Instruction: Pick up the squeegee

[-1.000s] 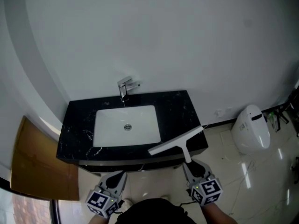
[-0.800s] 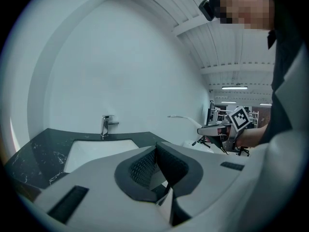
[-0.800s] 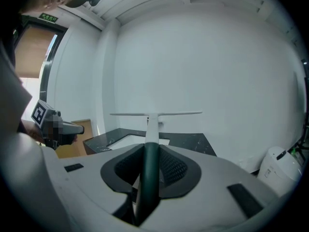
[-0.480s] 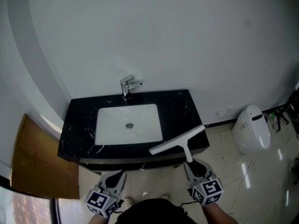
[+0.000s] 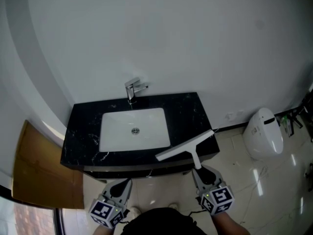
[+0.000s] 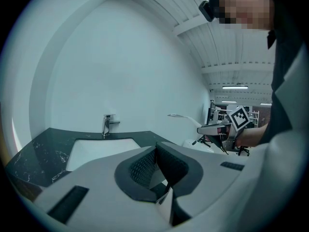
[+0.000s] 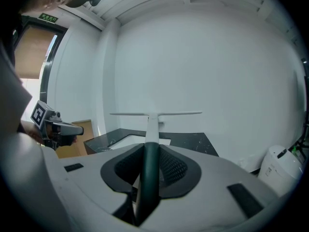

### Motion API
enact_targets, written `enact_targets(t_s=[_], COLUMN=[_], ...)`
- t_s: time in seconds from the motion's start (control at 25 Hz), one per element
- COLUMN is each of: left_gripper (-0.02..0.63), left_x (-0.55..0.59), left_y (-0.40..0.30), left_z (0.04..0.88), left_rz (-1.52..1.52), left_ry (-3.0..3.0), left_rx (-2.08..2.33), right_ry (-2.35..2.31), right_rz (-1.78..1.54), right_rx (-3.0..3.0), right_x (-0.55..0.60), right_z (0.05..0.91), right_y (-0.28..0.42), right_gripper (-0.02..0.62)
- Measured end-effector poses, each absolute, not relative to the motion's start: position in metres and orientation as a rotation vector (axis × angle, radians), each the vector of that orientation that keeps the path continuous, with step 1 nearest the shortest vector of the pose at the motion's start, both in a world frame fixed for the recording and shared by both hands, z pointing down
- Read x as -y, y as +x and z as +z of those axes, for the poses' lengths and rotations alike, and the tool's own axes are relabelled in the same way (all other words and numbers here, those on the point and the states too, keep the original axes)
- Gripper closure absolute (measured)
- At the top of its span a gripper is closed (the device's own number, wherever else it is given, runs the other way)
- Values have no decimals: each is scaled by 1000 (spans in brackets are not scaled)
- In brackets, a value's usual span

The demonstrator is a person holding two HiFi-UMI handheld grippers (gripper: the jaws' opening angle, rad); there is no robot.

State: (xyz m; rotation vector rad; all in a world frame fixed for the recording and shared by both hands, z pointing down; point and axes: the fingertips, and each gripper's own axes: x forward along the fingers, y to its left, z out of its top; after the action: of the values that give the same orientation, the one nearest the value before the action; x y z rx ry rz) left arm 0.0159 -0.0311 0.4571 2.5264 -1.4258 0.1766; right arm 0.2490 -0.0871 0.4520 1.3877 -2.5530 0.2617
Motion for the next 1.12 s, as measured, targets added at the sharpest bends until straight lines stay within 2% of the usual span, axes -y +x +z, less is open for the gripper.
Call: enact_targets(t_s=[1.12], left_gripper=[603], left_x=[34], left_y=[11], left_z=[459], left_rz=[179], left_ry=[2536], left_rx=[1440], right_ry=[1407], right_rz=[268], right_rx=[2538], right_x=[88], right_z=[451], right_y=[247], right_gripper=[499])
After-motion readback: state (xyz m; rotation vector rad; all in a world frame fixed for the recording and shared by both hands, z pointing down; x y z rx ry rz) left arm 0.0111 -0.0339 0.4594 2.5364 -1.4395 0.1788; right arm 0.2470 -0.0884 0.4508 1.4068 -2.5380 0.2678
